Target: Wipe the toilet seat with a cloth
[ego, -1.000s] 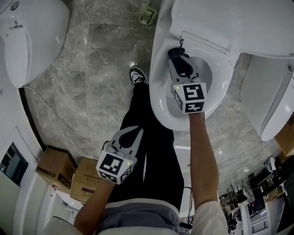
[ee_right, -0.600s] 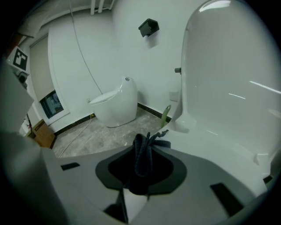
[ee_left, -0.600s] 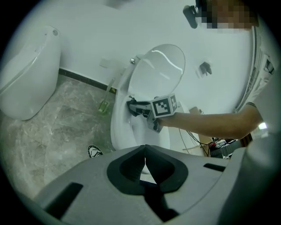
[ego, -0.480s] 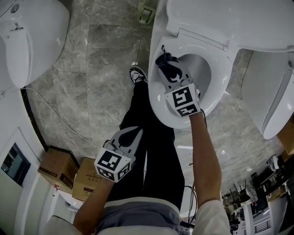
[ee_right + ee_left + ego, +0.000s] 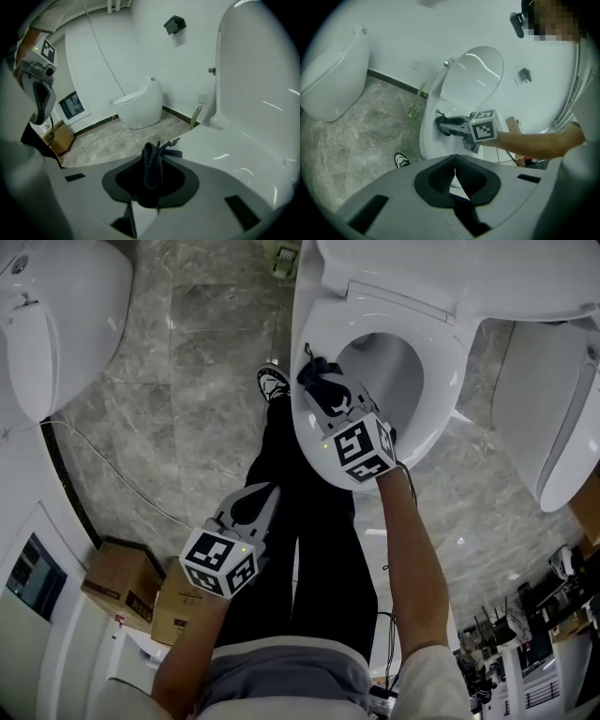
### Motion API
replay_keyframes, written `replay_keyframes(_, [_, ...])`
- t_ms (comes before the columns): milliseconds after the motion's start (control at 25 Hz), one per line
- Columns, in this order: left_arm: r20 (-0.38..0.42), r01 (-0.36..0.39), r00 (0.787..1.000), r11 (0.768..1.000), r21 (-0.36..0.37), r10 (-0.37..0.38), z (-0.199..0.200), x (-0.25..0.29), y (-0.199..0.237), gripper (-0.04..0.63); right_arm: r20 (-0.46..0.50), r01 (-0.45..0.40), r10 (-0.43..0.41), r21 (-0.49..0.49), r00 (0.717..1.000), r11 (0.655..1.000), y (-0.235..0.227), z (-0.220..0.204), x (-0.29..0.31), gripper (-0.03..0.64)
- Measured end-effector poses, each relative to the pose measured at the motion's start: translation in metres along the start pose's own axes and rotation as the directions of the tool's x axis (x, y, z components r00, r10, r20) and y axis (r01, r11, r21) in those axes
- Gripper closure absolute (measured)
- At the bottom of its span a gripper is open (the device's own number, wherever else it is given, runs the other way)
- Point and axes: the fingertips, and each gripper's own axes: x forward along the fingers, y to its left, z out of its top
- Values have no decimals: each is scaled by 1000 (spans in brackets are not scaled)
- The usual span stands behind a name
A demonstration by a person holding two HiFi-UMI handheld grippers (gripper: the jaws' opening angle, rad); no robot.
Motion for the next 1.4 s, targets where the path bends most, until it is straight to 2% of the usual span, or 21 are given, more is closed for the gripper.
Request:
replay_keyframes(760, [-7,-8,1000,1000,9,8,-7,5,-13,584,0,26,-26,116,1000,993,57,-33,-20,541])
replay_keyframes(1040, [-37,9,999,997,78,-7,-11,8,-23,584,-11,71,-70,196,998,978,80,-52,-34,541])
replay_keyframes(1160, [-55,13,998,989,146,-5,-10,11,-30,584,-3,75,-77,245,997,967,86,-60,-41,541])
replay_keyframes(1320, [-68,21,998,987,161,-11,-11,16,-37,584,-9,75,-75,287,997,955,96,-73,-50,541])
replay_keyframes(1400, [-95,10,995,960,281,17,-14,19,-42,584,-22,79,-76,312,997,947,102,-80,-56,541])
